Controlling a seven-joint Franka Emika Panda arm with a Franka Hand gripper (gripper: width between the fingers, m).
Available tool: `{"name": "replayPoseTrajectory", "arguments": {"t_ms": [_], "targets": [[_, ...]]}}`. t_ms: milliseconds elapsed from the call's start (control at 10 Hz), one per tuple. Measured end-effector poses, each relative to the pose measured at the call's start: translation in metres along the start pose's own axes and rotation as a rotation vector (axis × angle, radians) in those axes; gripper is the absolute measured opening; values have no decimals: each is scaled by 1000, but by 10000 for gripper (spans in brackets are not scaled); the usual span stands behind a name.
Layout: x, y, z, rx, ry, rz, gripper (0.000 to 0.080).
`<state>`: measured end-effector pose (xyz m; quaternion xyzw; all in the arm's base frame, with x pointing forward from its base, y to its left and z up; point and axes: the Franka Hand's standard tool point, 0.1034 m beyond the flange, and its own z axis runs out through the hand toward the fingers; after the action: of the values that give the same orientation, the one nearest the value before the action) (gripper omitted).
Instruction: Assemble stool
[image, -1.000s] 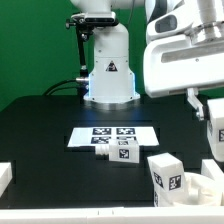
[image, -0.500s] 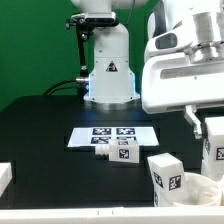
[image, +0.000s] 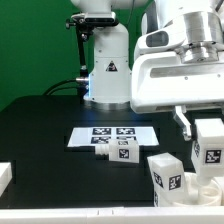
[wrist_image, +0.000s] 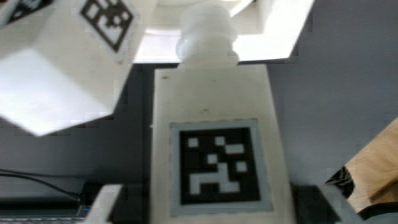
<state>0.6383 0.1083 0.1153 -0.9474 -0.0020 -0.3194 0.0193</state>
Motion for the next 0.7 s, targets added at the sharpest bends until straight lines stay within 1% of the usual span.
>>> {"name": "replayPoseTrajectory", "arguments": {"t_ms": [500, 600, 700], "targets": [[-17, -5, 11, -2, -13, 2, 334], [-22, -9, 14, -1, -14, 8, 334], [-24, -10, 15, -4, -5, 21, 334]]}}
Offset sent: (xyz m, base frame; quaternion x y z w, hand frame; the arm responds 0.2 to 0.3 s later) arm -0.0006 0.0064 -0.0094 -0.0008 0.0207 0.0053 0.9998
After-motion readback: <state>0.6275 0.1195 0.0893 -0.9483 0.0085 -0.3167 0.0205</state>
